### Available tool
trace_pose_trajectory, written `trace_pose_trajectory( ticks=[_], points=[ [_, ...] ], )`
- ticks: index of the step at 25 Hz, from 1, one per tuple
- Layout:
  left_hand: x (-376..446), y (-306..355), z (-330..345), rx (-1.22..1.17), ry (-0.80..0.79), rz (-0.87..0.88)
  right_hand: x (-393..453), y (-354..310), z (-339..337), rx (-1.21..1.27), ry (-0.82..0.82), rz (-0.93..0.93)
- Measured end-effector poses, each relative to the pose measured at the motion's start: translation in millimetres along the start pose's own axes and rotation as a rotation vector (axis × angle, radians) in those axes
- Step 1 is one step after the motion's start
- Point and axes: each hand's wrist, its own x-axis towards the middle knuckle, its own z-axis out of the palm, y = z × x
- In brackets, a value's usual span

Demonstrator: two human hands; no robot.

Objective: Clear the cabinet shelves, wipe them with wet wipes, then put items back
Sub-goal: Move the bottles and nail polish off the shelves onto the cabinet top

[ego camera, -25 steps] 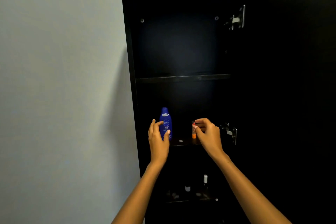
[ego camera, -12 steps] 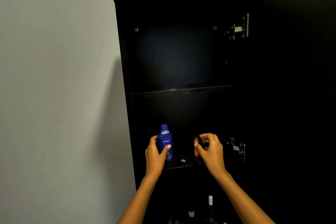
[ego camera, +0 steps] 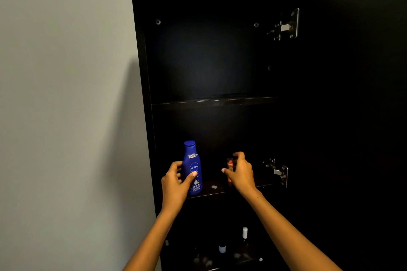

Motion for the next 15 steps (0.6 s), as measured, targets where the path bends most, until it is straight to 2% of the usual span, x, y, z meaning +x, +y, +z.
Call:
trace_pose_trajectory(
  ticks=[4, 7, 11, 15],
  points=[
    [-14, 5, -4, -0.044, -0.056, 0.006, 4, 1, 0, 0.011, -0.067, -0.004],
    [-29, 6, -5, -0.054, -0.124, 0.037, -6, 0, -12, 0.127, -0.109, -0.011],
    [-48, -3, -2, -0.084, -0.215, 0.059, -39, -3, -39, 0.266, -0.156, -0.052],
    [-77, -24, 5, -0.101, -0.315, 0.022, -82, 26, -47, 0.277, -0.140, 0.004]
  ],
)
